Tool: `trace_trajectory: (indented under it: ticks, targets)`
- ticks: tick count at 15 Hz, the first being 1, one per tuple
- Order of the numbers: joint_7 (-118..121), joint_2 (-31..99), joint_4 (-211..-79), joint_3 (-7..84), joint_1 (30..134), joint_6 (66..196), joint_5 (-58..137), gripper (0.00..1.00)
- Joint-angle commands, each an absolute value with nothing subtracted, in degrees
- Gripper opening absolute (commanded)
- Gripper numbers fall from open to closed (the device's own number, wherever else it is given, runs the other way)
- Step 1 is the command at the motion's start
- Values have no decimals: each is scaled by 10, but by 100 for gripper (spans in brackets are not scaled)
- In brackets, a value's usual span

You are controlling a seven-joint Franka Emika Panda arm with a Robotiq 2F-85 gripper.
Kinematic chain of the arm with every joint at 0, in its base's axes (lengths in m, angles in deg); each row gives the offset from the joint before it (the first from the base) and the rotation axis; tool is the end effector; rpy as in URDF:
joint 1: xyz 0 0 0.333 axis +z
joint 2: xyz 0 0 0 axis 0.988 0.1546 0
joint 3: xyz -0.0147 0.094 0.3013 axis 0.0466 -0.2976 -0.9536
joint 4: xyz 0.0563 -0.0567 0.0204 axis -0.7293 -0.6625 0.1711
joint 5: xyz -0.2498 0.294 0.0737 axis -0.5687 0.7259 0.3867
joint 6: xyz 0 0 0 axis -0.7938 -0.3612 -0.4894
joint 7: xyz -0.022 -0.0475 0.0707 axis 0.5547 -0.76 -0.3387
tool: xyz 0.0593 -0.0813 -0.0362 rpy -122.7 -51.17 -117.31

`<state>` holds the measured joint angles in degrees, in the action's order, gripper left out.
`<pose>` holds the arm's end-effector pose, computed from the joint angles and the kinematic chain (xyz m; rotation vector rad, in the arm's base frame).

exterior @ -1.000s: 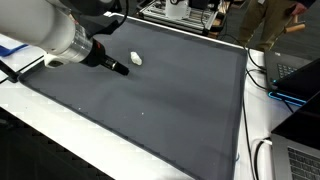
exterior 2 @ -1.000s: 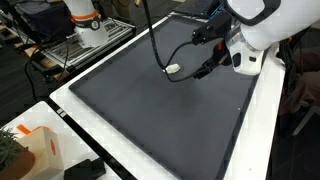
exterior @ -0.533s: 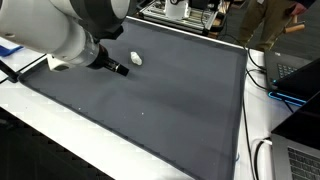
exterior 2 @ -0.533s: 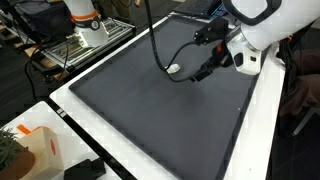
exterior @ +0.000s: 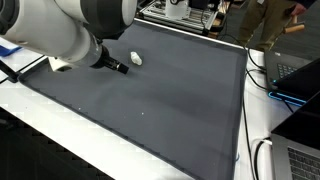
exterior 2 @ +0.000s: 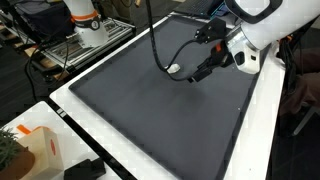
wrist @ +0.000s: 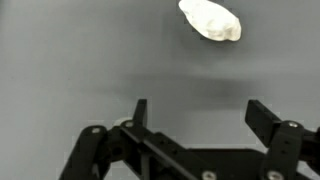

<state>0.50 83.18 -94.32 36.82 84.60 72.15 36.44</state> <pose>0.7310 0.0150 0.2145 2.8576 -0.0268 -0.8088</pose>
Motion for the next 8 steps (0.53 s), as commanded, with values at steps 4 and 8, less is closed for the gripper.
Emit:
trace_trajectory:
  ticks: [4, 8]
  targets:
    - [18, 821, -946, 379, 847, 654, 362, 100]
    - [22, 779, -975, 390, 831, 638, 367, 100]
